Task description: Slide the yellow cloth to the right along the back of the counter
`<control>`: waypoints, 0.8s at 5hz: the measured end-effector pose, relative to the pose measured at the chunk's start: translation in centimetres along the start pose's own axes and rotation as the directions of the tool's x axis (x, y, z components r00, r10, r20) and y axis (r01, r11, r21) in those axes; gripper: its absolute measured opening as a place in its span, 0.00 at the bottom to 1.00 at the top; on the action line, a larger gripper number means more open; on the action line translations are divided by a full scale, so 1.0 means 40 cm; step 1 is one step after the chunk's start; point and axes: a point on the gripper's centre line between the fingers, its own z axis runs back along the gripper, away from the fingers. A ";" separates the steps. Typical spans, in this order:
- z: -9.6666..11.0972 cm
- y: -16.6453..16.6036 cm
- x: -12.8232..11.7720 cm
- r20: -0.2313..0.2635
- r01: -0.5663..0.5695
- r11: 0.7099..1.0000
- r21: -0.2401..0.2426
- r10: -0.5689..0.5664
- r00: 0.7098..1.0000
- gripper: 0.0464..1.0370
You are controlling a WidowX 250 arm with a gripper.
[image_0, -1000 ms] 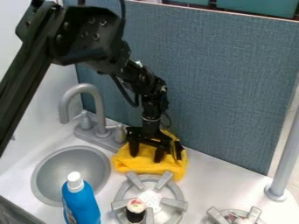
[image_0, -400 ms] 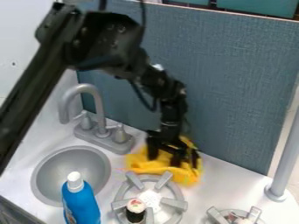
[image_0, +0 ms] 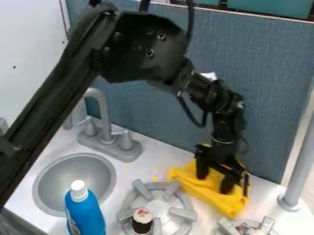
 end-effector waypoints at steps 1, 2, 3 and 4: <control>0.006 -0.037 0.000 -0.007 -0.026 0.999 -0.042 0.026 1.000 0.96; 0.007 -0.038 -0.003 -0.017 -0.061 0.997 -0.043 0.060 0.998 0.96; 0.076 -0.037 0.004 0.007 -0.095 0.995 -0.039 0.096 0.995 0.96; 0.145 -0.011 -0.018 -0.031 -0.094 0.995 0.037 0.095 0.995 0.96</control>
